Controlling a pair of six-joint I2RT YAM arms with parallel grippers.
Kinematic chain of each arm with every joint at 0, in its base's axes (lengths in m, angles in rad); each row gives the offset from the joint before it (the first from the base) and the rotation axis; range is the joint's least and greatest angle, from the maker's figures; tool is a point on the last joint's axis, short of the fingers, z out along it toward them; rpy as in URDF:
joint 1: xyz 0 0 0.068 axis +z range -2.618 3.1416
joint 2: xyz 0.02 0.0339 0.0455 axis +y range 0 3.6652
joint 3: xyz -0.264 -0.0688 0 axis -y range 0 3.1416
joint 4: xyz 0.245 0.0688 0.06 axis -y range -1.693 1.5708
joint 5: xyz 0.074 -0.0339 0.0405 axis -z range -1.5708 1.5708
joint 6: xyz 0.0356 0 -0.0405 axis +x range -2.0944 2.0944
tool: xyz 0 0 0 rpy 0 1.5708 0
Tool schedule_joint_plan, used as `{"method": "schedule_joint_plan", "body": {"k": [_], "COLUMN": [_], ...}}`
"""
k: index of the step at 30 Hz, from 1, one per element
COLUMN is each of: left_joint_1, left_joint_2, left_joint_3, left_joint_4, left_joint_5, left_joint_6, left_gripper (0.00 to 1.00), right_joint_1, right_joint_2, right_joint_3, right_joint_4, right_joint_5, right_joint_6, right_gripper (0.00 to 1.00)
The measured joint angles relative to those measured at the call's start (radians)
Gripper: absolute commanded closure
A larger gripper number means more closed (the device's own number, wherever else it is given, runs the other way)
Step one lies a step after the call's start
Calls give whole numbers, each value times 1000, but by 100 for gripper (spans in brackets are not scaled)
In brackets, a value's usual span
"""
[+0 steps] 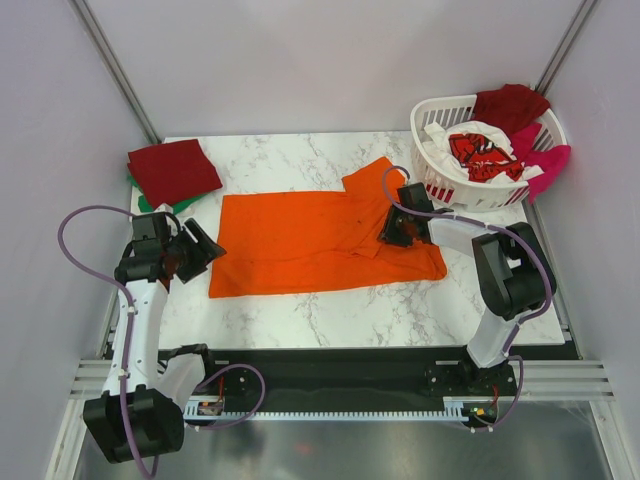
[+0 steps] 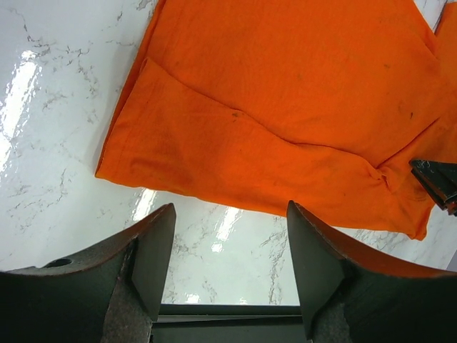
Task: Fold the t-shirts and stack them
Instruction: Fold the tshirt
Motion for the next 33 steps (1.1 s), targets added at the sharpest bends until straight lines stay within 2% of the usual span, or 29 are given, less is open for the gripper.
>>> {"method": "schedule_joint_plan", "body": {"k": [11,12,13,15,16,18,21,25,26,27,29,30,33], "left_joint_1": [0,0,0,-1,-1,-1,-1,-1,-1,-1,-1,-1,-2], "left_joint_2": [-5,-5,-5,-5,-5,-6,-7,-8,-9,-10,-10,-10,-11], "left_joint_3": [0,0,0,0,0,0,0,0,0,0,0,0,0], "left_joint_4": [0,0,0,0,0,0,0,0,0,0,0,0,0], "left_joint_5": [0,0,0,0,0,0,0,0,0,0,0,0,0], "left_joint_6": [0,0,0,0,0,0,0,0,0,0,0,0,0], "left_gripper": [30,30,30,30,30,30,30,30,30,30,30,30,30], "right_joint_1": [21,22,24,26,26,26,28,45,52,60,74,78,90], "right_joint_2": [0,0,0,1,1,5,22,69,82,97,125,136,172], "right_joint_3": [26,28,30,32,32,32,51,118,137,163,209,228,282], "right_joint_4": [0,0,0,1,2,3,3,1,0,0,-3,-3,-4], "right_joint_5": [-18,-18,-18,-19,-19,-23,-33,-43,-46,-50,-56,-59,-64], "right_joint_6": [12,12,13,14,15,16,18,19,20,23,32,35,45], "right_gripper": [64,66,75,81,90,96,100,100,98,80,64,50,32]}}
